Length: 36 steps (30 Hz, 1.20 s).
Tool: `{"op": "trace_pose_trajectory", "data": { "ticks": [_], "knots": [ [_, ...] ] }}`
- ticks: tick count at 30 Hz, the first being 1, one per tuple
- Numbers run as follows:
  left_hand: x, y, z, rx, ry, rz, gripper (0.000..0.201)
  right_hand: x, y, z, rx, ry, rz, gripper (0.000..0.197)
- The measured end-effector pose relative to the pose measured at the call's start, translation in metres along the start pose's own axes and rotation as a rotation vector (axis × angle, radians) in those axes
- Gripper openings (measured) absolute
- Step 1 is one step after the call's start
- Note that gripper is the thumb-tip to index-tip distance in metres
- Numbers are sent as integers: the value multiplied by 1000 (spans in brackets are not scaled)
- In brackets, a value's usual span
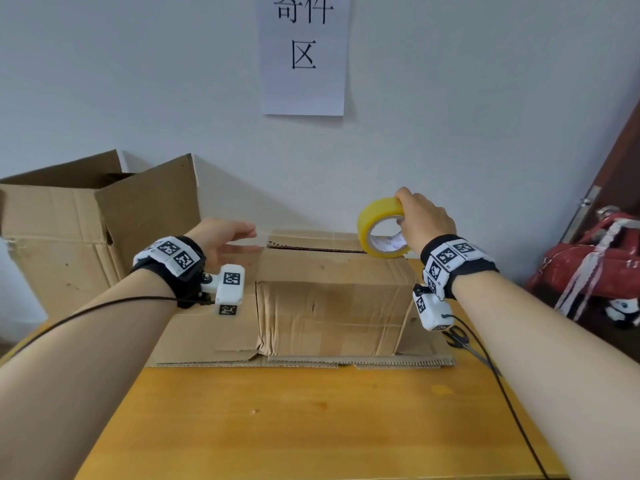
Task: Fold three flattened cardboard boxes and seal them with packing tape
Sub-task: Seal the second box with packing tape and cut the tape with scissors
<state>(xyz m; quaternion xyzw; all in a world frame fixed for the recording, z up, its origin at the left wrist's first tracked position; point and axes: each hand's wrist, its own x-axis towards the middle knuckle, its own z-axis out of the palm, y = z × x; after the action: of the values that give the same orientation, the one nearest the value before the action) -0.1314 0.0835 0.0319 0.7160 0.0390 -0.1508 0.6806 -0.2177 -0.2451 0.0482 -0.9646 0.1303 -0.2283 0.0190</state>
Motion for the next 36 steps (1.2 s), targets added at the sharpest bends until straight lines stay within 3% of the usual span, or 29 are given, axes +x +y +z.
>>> {"op": "trace_pose_trajectory", "data": {
  "ticks": [6,10,14,17,26,36],
  "knots": [
    [6,-17,4,-6,-3,-109,10,-1,9,17,99,-85,45,41],
    [12,-21,4,-30,-7,-127,7,-3,11,19,268,-133,188,56],
    [19,-26,0,-76,-9,-175,10,-6,4,23,377,-216,304,27],
    [21,-29,-2,-95,3,-182,11,-10,-2,28,425,-209,330,17],
    [23,-21,-2,-99,18,-16,12,-6,-7,18,320,-175,269,19],
    [18,-21,-20,-110,50,-13,11,-11,-10,11,269,-163,263,21]
  ]
}}
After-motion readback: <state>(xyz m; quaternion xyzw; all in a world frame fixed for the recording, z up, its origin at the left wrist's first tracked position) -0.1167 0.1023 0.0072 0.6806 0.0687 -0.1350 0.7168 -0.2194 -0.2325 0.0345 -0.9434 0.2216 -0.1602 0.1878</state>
